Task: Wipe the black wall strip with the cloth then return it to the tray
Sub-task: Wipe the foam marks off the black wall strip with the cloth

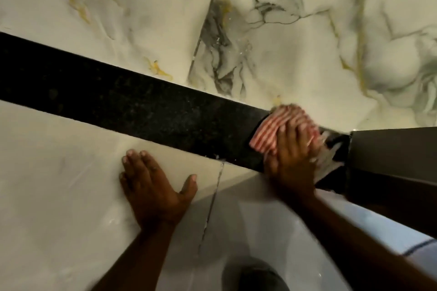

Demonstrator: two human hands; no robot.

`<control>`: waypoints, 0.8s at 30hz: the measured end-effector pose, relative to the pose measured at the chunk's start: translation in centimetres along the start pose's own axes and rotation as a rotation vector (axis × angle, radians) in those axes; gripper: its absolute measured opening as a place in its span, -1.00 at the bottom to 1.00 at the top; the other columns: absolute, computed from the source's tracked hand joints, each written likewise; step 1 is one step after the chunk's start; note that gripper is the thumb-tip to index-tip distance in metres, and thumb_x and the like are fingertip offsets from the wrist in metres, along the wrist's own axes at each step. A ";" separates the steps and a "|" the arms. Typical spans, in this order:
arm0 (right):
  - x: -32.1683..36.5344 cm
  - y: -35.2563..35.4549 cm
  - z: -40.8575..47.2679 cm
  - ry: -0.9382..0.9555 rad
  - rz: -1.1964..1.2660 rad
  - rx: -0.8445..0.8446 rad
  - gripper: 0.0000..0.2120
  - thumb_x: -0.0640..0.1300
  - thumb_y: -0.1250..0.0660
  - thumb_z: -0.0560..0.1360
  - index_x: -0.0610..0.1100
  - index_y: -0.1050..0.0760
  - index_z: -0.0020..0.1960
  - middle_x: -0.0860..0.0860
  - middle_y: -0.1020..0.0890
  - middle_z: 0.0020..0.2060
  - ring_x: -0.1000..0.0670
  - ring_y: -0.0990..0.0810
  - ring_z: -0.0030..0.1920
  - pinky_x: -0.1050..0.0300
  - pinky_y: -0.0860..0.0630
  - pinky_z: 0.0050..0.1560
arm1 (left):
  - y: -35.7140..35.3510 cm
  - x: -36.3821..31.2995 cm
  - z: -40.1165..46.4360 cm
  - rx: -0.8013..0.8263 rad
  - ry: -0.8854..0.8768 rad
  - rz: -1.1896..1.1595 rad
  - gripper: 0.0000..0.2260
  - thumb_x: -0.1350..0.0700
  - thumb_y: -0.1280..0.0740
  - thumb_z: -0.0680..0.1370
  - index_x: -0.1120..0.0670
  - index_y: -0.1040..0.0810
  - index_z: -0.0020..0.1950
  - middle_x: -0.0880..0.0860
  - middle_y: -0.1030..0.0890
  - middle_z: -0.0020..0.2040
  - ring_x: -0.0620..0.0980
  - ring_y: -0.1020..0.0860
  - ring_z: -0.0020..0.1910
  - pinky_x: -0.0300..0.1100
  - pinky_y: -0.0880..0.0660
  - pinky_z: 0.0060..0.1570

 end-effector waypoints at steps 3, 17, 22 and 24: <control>6.1 -1.8 -3.6 -0.057 0.064 0.086 -0.37 0.10 -0.04 0.59 -0.18 -0.14 0.57 -0.16 -0.11 0.57 -0.22 -0.04 0.57 -0.31 0.10 0.51 | 0.1 0.3 0.0 0.028 0.039 0.002 0.07 -0.44 -0.11 0.36 0.26 0.06 0.62 0.31 0.04 0.64 0.29 0.07 0.63 0.27 0.05 0.57; -4.8 -0.1 -5.0 -0.460 -0.067 -0.009 -0.33 0.11 0.06 0.60 -0.27 -0.05 0.59 -0.26 -0.12 0.57 -0.27 -0.06 0.56 -0.27 0.18 0.51 | 0.6 0.4 -0.4 0.046 -0.018 -0.002 0.08 -0.48 -0.11 0.37 0.21 0.10 0.64 0.28 0.11 0.65 0.27 0.14 0.64 0.26 0.15 0.57; -7.0 0.7 0.8 -0.344 -0.076 -0.091 -0.33 0.04 -0.07 0.59 -0.38 -0.11 0.54 -0.35 -0.18 0.52 -0.34 -0.10 0.53 -0.17 0.12 0.54 | 0.3 -0.4 -0.1 0.098 -0.160 0.057 0.11 -0.50 -0.11 0.36 0.26 0.07 0.63 0.33 0.08 0.64 0.32 0.10 0.63 0.26 0.14 0.57; -6.5 0.9 0.8 -0.371 -0.031 -0.120 -0.34 0.05 -0.05 0.61 -0.37 -0.10 0.55 -0.35 -0.15 0.53 -0.33 -0.08 0.55 -0.13 0.13 0.55 | 0.1 -1.4 0.2 0.142 -0.291 0.103 0.13 -0.52 -0.11 0.36 0.28 0.05 0.63 0.35 0.06 0.63 0.33 0.08 0.62 0.24 0.16 0.57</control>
Point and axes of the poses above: each hand's wrist, its own z-axis towards the middle knuckle, its own y-axis out of the back of the hand, x = y × z, the point moved 8 cm from there along z, towards the middle knuckle
